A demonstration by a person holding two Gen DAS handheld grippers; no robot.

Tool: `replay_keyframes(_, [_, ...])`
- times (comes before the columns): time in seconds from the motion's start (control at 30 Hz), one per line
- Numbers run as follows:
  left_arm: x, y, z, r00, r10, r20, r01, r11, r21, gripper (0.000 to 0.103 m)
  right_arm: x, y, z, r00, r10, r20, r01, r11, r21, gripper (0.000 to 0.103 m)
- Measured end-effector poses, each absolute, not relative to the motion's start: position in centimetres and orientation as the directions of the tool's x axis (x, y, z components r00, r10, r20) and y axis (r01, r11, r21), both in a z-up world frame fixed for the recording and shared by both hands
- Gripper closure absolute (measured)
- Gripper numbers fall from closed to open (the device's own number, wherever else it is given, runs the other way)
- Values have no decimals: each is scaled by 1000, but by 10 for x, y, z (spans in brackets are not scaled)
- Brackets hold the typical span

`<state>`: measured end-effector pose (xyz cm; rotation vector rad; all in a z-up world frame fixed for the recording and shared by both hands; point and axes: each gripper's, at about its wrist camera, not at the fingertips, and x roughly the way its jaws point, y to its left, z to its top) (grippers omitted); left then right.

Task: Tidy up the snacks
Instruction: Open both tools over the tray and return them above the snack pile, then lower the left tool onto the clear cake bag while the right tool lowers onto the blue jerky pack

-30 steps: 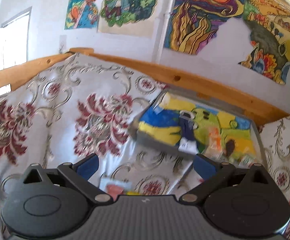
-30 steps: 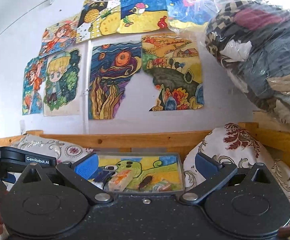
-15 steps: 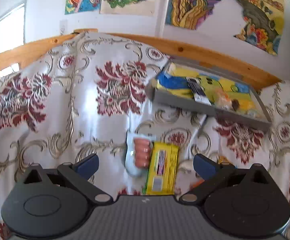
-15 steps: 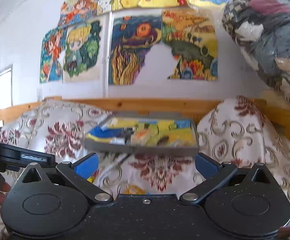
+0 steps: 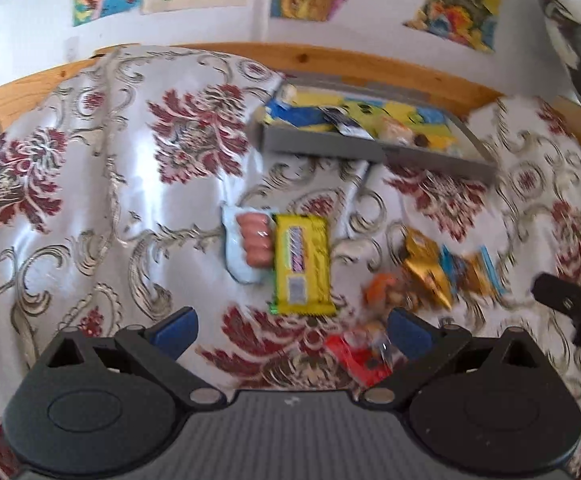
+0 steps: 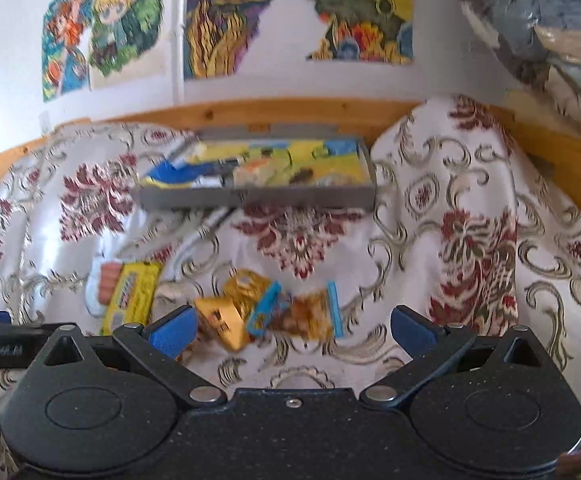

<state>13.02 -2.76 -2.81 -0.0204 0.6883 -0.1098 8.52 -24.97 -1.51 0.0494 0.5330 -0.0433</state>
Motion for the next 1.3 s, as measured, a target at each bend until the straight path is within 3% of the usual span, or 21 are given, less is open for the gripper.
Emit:
replay_keyframes(0.4, [134,-40,-50,738,-139,-661,179,984,-8,1,109,-252,-35,771,-19,-636,69,996,53,1])
replay_keyframes(0.63, [140,-57,-57,779,-133,-613,253,961,113,0,127,-263,-42,737,17,-676,90,988,124,1])
replay_keyframes(0.87, [147,-76,-58,798,-225,-559,385,904,187,0,149,-276,-45,691,116,-713,24,983,183,1])
replay_keyframes(1.3, [182,-95,-87,686,-353,-636,507,859,69,0,220,-311,-66,677,175,-715,29,964,263,1])
